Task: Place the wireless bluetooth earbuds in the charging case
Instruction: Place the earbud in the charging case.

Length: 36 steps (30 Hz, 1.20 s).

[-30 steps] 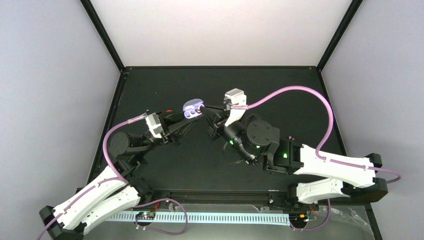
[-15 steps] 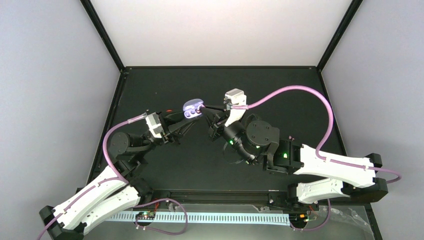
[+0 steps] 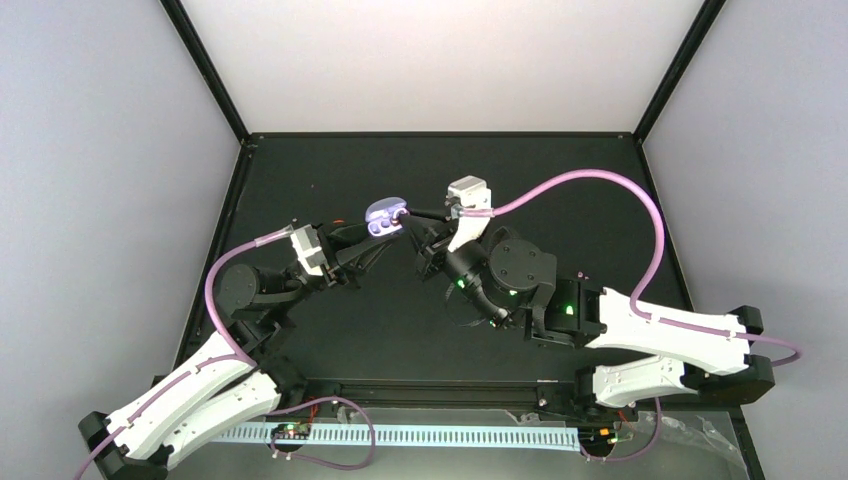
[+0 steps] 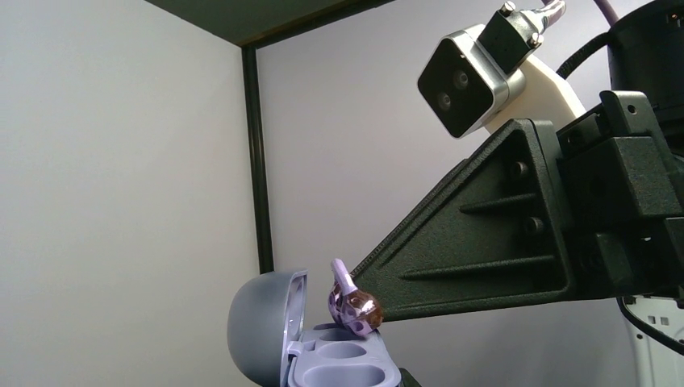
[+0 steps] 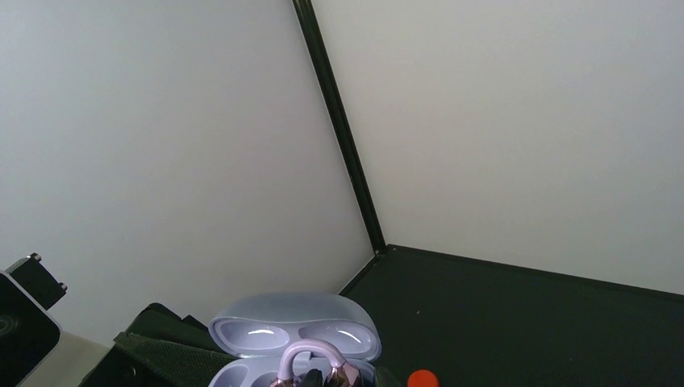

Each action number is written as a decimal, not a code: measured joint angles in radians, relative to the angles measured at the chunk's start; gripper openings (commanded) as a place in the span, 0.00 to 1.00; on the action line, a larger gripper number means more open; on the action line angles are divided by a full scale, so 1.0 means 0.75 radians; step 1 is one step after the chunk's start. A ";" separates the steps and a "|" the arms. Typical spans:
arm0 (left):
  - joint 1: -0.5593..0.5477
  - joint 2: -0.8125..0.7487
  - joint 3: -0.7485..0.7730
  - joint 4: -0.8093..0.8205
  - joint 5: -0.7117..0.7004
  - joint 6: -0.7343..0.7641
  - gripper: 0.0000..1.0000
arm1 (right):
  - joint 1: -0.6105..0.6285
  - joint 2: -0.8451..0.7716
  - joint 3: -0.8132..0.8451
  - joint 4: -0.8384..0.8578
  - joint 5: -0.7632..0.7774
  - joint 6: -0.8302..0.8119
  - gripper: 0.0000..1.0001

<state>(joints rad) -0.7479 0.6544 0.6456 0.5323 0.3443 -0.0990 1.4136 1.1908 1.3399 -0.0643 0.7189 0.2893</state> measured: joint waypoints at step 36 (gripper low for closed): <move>0.000 0.003 -0.012 0.001 -0.014 -0.033 0.02 | -0.008 0.028 0.056 -0.112 0.052 0.016 0.16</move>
<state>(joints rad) -0.7479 0.6563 0.6369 0.5327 0.3340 -0.1238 1.4078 1.2121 1.3823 -0.1482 0.7578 0.3012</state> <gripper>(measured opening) 0.245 0.160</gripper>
